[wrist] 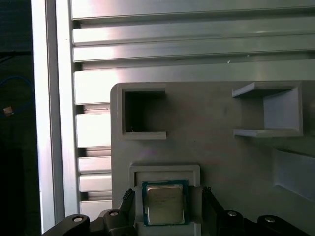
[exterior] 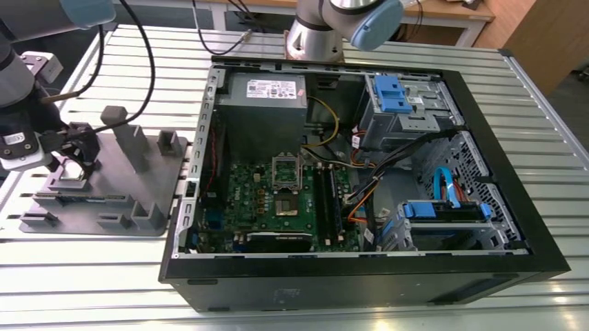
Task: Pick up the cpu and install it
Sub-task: 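Pick up the cpu and move it towards the insertion slot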
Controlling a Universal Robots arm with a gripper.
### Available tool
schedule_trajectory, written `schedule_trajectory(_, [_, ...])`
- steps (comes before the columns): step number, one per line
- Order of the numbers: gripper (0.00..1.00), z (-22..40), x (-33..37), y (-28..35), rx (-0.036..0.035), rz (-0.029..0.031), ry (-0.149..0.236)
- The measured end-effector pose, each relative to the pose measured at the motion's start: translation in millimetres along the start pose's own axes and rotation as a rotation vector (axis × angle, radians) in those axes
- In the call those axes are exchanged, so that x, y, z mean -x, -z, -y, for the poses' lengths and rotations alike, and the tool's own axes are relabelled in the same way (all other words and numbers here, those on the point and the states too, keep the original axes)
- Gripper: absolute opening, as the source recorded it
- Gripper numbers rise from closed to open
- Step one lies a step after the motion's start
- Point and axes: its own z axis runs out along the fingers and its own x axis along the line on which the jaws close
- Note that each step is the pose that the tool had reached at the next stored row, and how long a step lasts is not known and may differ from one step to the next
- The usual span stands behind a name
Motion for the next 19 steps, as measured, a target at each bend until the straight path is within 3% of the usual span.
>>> schedule_trajectory(15, [0.65, 1.2, 0.2, -3.0, 0.0005, -0.0003, 0.01])
schedule_trajectory(19, [0.65, 1.3, 0.2, -3.3, 0.0004, -0.0007, 0.03])
